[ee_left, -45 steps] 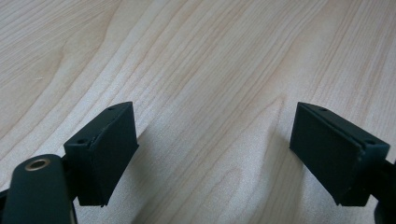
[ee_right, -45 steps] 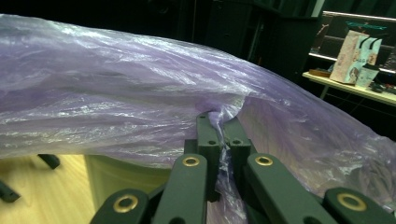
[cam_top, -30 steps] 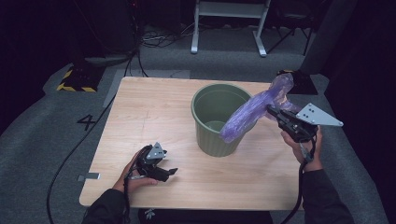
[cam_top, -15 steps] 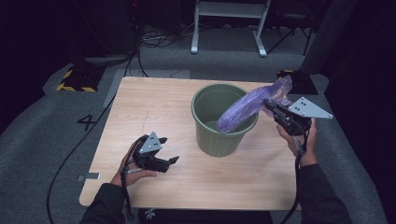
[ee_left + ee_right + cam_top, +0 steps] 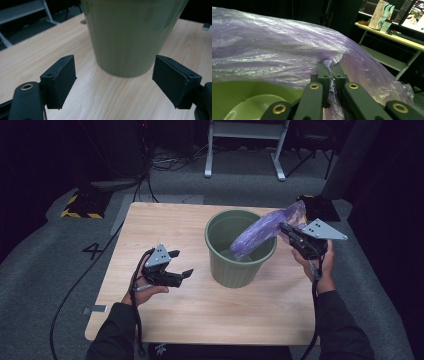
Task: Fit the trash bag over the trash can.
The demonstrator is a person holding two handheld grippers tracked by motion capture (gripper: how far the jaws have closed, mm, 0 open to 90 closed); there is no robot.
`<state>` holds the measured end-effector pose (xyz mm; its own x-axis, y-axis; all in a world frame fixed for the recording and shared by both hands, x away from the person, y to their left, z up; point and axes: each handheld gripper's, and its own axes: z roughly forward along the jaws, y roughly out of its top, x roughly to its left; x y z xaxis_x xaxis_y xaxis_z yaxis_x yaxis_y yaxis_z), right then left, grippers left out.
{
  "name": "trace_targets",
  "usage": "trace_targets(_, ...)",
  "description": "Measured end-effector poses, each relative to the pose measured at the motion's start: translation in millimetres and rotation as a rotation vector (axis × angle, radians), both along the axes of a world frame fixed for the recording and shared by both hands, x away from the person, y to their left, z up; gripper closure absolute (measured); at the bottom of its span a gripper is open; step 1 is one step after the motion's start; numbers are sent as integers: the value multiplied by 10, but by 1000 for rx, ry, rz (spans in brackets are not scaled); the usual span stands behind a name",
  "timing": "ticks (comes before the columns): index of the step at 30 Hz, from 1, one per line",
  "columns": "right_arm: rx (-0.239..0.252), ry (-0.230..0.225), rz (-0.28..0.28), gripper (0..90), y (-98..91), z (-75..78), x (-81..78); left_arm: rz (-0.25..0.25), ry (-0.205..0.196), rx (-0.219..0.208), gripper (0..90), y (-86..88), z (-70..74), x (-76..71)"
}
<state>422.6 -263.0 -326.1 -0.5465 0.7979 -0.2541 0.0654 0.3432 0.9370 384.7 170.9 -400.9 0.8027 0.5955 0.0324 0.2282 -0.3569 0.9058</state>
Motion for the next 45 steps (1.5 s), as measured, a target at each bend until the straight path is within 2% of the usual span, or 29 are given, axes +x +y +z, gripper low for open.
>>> trace_targets(3, 0, 6, -13, 889, 5, 1, 23, -21, -25, -24, 185, -69, 133, -6)
trace_targets(9, -11, 9, -34, 889, 21, 7, 35, -57, -74, -40, 186, -225, 406, 6)
trace_targets(13, -29, 6, -38, 890, 46, 7, 35, -60, -110, -47, 183, -344, 559, 27)
trace_targets(15, -36, 7, -47, 890, 63, 2, 38, -74, -119, -64, 183, -400, 625, 39)
trace_targets(19, -66, 2, -62, 890, 105, -7, 56, -98, -138, -56, 185, -530, 739, 51)
trace_targets(23, -88, -1, -76, 890, 155, -12, 70, -132, -148, -72, 189, -675, 838, 76)
trace_targets(27, -103, -5, -73, 890, 194, -20, 65, -145, -138, -69, 208, -844, 877, 121)
trace_targets(31, -113, -8, -53, 890, 231, -27, 36, -159, -140, -32, 216, -1024, 881, 163)
trace_targets(34, -136, -21, -42, 889, 268, -32, -8, -151, -140, -2, 225, -1147, 873, 199)
trace_targets(36, -133, -22, -27, 889, 279, -34, -32, -127, -151, 38, 288, -1229, 858, 228)
trace_targets(39, -131, -27, -10, 888, 282, -33, -69, -133, -149, 70, 365, -1287, 833, 274)
trace_targets(41, -115, -30, 21, 888, 274, -29, -96, -123, -138, 77, 419, -1304, 817, 311)
trace_targets(43, -105, -36, 52, 887, 271, -24, -125, -105, -132, 81, 428, -1309, 802, 344)
trace_targets(45, -100, -38, 82, 886, 275, -20, -151, -108, -125, 85, 445, -1315, 791, 357)
